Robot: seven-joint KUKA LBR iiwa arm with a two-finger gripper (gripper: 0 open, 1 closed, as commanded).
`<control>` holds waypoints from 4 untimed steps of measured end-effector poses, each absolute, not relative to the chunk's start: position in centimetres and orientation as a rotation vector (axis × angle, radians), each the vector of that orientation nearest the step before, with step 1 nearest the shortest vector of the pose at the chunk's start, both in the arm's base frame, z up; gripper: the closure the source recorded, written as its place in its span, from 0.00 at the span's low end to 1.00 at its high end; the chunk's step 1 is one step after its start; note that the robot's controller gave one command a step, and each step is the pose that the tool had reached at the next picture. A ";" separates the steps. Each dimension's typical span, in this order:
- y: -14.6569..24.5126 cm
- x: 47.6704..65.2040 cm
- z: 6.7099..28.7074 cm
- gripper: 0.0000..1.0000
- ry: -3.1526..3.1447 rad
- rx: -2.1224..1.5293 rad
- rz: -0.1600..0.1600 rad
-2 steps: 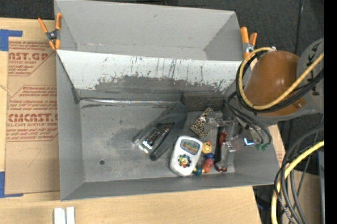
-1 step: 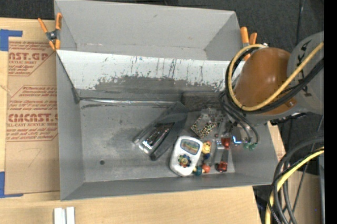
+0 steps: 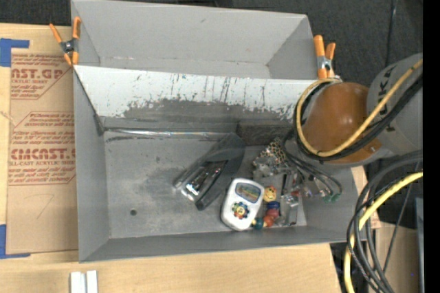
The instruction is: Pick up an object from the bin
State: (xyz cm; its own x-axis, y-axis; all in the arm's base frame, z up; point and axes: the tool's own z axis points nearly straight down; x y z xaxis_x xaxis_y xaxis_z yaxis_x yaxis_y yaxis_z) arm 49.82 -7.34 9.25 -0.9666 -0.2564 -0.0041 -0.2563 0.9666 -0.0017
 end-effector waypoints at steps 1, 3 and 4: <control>-6.7 48.8 7.7 0.00 3.105 -0.285 -0.008; -5.1 49.0 7.2 0.00 3.095 -0.319 -0.011; -4.7 49.1 7.2 0.00 3.097 -0.328 -0.013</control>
Offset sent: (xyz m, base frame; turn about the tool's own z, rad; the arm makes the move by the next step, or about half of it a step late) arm 0.0013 0.0284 -0.0215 0.0093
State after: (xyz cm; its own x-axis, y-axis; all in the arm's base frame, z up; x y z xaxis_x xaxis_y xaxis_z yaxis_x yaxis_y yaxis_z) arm 49.11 -4.74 7.18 -0.9774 -0.2097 -0.0261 -0.2095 0.9778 -0.0112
